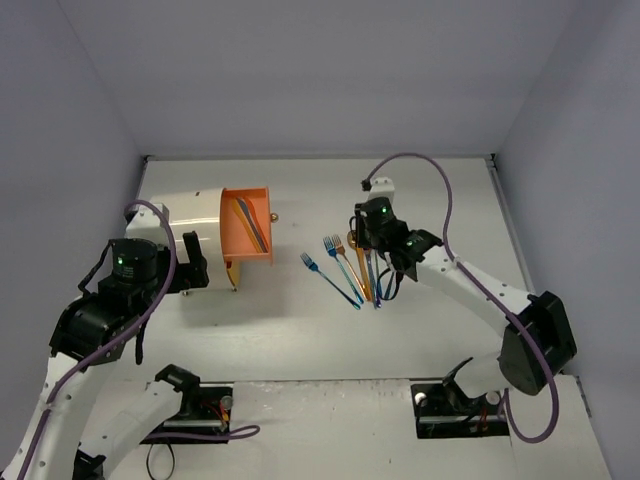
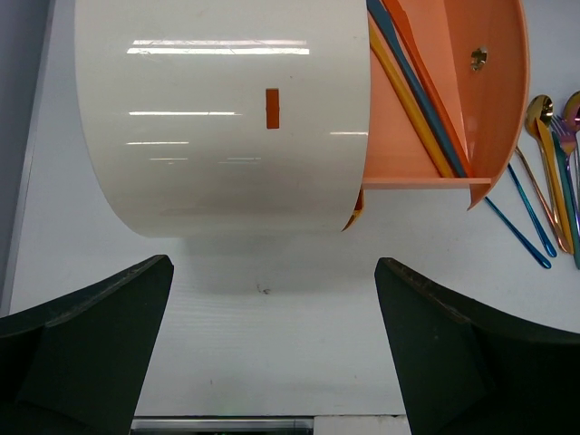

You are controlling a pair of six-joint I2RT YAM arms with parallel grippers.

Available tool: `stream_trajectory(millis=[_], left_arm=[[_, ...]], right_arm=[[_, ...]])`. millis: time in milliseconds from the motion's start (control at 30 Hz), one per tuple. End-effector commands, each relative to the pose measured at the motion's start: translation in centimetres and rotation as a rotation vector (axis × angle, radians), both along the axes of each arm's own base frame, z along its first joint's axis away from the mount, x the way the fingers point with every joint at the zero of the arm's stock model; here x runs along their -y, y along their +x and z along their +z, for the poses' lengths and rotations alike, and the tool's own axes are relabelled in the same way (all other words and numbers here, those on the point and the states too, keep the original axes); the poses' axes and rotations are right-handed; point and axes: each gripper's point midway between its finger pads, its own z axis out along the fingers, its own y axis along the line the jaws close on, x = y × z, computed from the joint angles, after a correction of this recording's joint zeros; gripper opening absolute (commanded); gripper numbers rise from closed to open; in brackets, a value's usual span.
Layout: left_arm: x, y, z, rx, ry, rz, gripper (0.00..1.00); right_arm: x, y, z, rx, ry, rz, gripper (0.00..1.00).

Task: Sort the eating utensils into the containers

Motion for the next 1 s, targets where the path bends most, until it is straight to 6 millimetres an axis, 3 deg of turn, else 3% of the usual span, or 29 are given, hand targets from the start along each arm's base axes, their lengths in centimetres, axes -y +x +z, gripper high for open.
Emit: stream_trajectory(millis=[0, 167, 333, 867, 967], left_arm=[[0.6, 1.3, 1.2, 0.03, -0.023, 0.001, 0.93], [0.7, 1.4, 1.0, 0.023, -0.022, -0.002, 0.93], [0.7, 1.3, 0.9, 0.023, -0.022, -0.006, 0.93], [0.5, 1.2, 0.7, 0.021, -0.01, -0.003, 0.93], [0.5, 1.3, 0.6, 0.017, -0.006, -0.005, 0.93]], right_arm=[[1.1, -1.1, -6.5, -0.167, 0.006, -0.018, 0.19], [1.5, -1.4, -10.6, -0.271, -0.017, 0.012, 0.13], [1.1, -1.0, -12.5, -0.311, -0.037, 0.032, 0.13], [2.3, -1.0, -15.6, -0.357, -0.115, 0.01, 0.13], [2.7, -1.2, -15.9, -0.362, -0.132, 0.006, 0.07]])
